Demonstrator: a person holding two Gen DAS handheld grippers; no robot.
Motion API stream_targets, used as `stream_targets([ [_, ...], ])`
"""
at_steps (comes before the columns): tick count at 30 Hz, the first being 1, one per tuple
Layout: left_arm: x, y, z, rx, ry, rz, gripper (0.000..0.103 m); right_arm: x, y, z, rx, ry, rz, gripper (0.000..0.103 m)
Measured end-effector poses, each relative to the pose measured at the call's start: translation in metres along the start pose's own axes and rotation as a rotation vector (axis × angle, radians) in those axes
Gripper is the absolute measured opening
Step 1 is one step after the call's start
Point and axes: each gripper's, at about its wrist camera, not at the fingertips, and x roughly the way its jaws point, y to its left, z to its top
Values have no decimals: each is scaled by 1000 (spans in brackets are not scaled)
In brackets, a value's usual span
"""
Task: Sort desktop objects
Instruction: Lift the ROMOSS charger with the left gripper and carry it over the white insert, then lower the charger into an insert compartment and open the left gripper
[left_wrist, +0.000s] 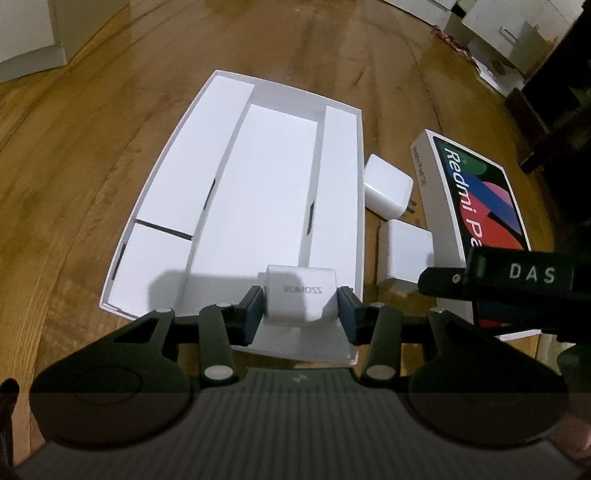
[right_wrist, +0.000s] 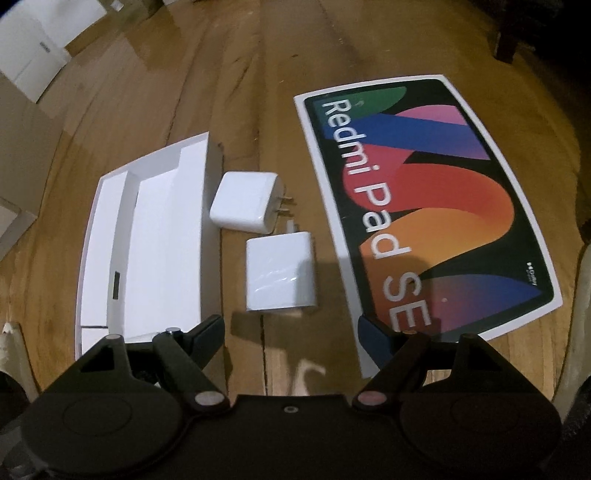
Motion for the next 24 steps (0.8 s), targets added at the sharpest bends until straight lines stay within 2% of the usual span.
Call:
stream_targets([
  [8, 0, 6, 0, -18, 2, -9, 43, 4, 3, 1, -15, 12, -13, 84],
  [18, -2, 26, 3, -92, 14, 27, 41, 5, -1, 1, 2, 15, -20, 84],
  [24, 0, 26, 2, -89, 15, 32, 40, 7, -1, 1, 2, 20, -19, 84],
])
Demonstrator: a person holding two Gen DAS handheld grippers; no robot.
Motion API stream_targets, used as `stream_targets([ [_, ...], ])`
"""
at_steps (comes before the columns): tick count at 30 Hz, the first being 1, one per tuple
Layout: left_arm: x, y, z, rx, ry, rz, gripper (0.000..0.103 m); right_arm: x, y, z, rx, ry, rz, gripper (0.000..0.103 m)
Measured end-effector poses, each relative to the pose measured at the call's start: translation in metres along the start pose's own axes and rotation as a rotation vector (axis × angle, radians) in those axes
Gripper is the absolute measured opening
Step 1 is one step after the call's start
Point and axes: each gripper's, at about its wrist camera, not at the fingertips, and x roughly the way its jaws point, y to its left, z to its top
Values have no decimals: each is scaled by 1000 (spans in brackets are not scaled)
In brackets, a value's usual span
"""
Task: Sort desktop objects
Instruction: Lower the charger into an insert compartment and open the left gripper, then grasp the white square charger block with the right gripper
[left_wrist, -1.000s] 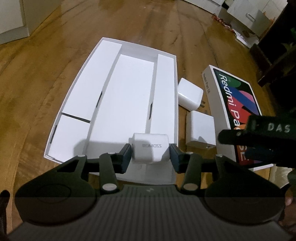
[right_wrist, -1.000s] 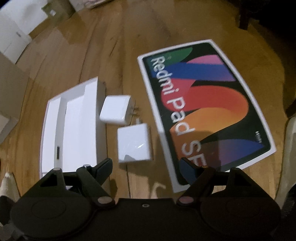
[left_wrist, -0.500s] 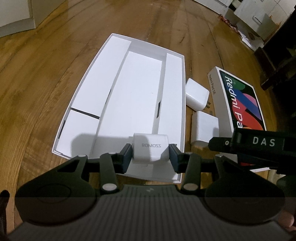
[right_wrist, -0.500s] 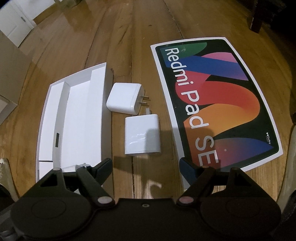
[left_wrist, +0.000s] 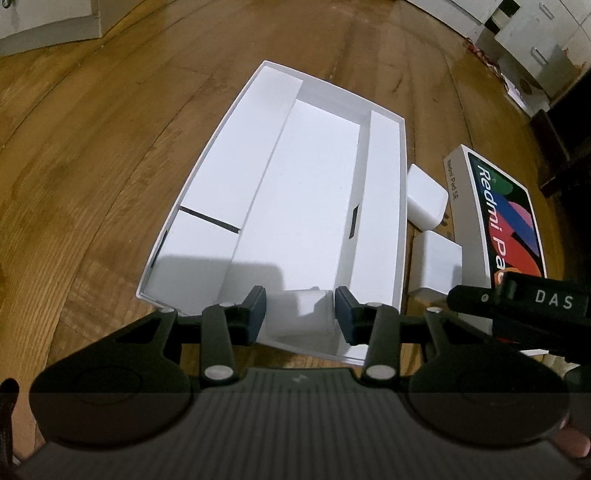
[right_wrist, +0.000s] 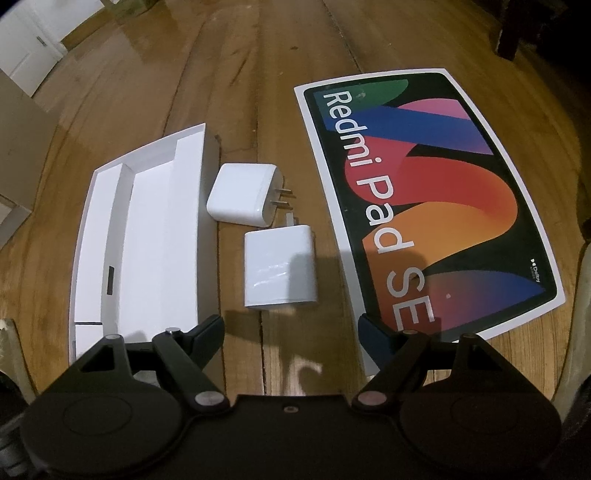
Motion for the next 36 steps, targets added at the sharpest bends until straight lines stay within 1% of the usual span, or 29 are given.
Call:
stream_targets([
  [5, 0, 0, -1, 13, -1, 16, 40, 0, -2, 0, 8, 0, -5, 84],
  [12, -1, -3, -1, 49, -7, 82, 40, -1, -1, 0, 5, -3, -5, 84],
  [16, -2, -5, -1, 82, -7, 161, 42, 0, -1, 0, 7, -1, -7, 84],
  [17, -2, -4, -1, 79, -6, 169, 42, 0, -1, 0, 8, -1, -8, 84],
  [22, -10, -2, 3, 47, -10, 134, 44, 0, -2, 0, 13, -4, -1, 84],
  [23, -14, -3, 4, 45, -17, 132, 47, 0, -3, 0, 15, -8, 3, 84],
  [24, -18, -4, 6, 43, -23, 130, 53, -3, -3, 0, 17, -27, 21, 82],
  [25, -21, -4, 7, 38, -28, 125, 57, -6, -3, 0, 20, -46, 38, 80],
  [26, -24, -4, 9, 29, -31, 117, 64, -8, -4, 0, 22, -65, 55, 77],
  [27, -27, -3, 10, 19, -32, 103, 68, -10, -3, 1, 25, -75, 76, 77],
  [28, -29, -1, 11, 8, -33, 86, 69, -11, -3, 1, 17, -87, 85, 75],
  [30, -32, 2, 13, -14, -30, 65, 71, -13, -1, 1, 1, -110, 101, 66],
  [31, -31, 4, 13, -23, -27, 64, 71, -12, 0, 1, -15, -108, 91, 65],
  [33, -29, 7, 13, -35, -20, 63, 71, -5, 2, -1, -41, -102, 74, 57],
  [34, -28, 7, 14, -39, -16, 60, 71, -2, 3, -2, -53, -98, 66, 55],
  [36, -26, 6, 14, -43, -8, 51, 71, 4, 4, -3, -43, -94, 62, 54],
])
